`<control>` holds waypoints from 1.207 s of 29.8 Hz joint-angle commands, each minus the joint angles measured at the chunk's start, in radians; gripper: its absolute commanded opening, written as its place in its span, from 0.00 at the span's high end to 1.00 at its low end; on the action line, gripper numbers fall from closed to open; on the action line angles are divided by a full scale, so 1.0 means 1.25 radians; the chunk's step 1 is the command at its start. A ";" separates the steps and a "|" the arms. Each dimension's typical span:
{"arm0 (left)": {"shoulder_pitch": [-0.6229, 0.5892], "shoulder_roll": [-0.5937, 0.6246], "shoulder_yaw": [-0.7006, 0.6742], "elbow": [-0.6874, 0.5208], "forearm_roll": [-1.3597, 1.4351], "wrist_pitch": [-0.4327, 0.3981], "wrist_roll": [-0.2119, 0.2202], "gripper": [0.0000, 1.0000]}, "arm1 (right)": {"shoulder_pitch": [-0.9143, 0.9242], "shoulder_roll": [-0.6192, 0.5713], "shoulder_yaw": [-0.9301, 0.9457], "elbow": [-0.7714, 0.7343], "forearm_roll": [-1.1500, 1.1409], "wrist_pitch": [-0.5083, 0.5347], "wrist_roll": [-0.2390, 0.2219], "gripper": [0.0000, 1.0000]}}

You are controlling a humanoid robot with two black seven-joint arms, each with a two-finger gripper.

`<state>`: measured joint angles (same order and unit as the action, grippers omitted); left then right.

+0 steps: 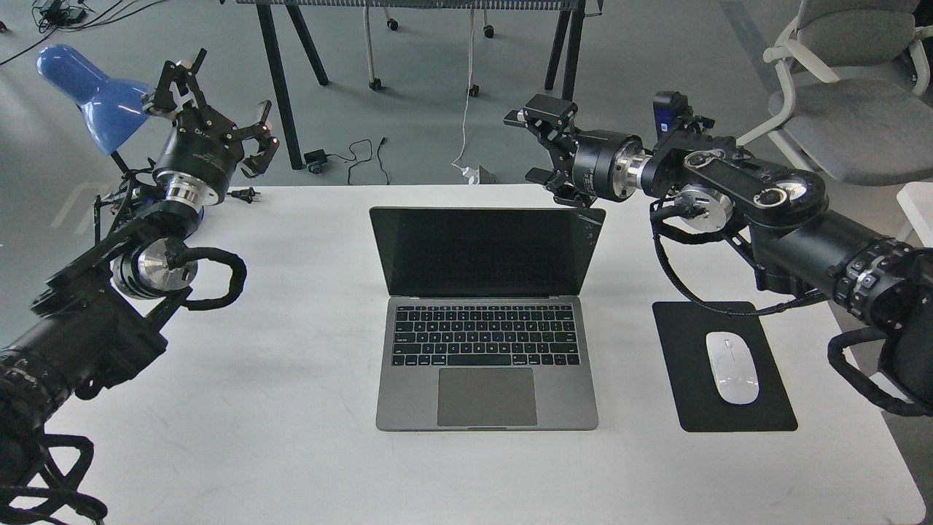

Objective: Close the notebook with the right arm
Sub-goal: 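Raise the right gripper and swing it over the laptop screen's top edge, then push the laptop screen down toward the keyboard with the right gripper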

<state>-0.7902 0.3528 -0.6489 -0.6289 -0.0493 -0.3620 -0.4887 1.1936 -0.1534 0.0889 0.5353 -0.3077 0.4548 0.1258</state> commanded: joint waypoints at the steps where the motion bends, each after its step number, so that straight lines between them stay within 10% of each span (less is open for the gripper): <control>1: -0.001 0.000 0.000 0.000 0.000 0.000 0.000 0.00 | 0.000 -0.004 -0.001 0.022 0.000 0.024 0.000 0.00; 36: 0.000 0.000 0.000 0.000 0.000 0.000 0.000 0.00 | -0.054 -0.150 -0.135 0.427 0.000 0.027 -0.014 0.00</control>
<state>-0.7903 0.3528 -0.6504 -0.6289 -0.0490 -0.3620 -0.4887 1.1392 -0.3415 -0.0551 1.0625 -0.3080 0.4887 0.1108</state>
